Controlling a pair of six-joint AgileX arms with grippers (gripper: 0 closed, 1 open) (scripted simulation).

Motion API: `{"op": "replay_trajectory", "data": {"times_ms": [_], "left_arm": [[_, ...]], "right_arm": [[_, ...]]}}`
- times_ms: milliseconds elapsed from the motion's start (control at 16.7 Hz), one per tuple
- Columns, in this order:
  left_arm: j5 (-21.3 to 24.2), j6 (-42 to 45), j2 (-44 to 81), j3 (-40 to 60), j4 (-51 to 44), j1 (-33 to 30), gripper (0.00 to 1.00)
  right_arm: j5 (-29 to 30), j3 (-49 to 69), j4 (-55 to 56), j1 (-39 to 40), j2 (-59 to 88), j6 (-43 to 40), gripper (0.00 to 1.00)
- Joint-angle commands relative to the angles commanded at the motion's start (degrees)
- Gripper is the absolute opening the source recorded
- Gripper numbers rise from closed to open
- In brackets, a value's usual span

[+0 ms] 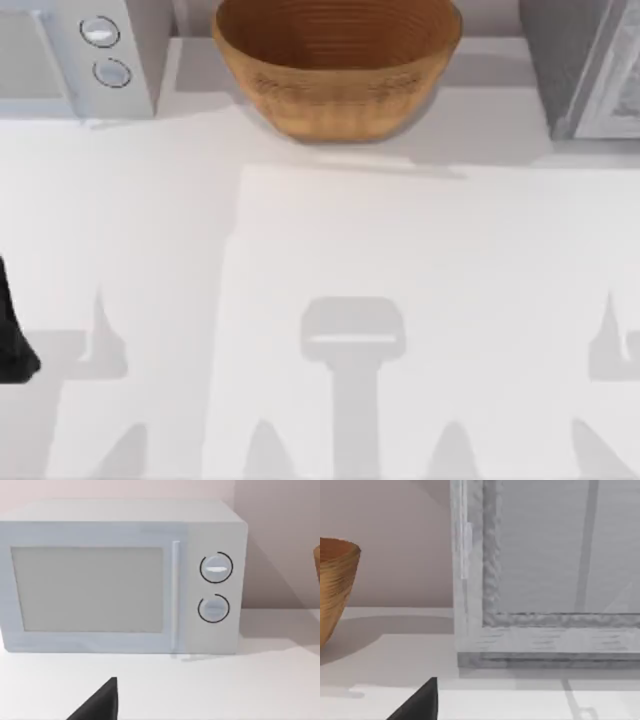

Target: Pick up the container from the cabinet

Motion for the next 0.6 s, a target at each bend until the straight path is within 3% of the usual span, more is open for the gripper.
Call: {"op": "replay_trajectory", "data": {"times_ms": [300,600], "left_arm": [[0.0,0.0,0.0,0.0,0.0,0.0,1.00],[0.0,0.0,0.0,0.0,0.0,0.0,1.00]], "right_arm": [[0.4,3.6,-0.8,0.5,3.0,0.1,1.00],[2.6,20.8,-5.1,2.3,16.7,0.4,1.00]]}}
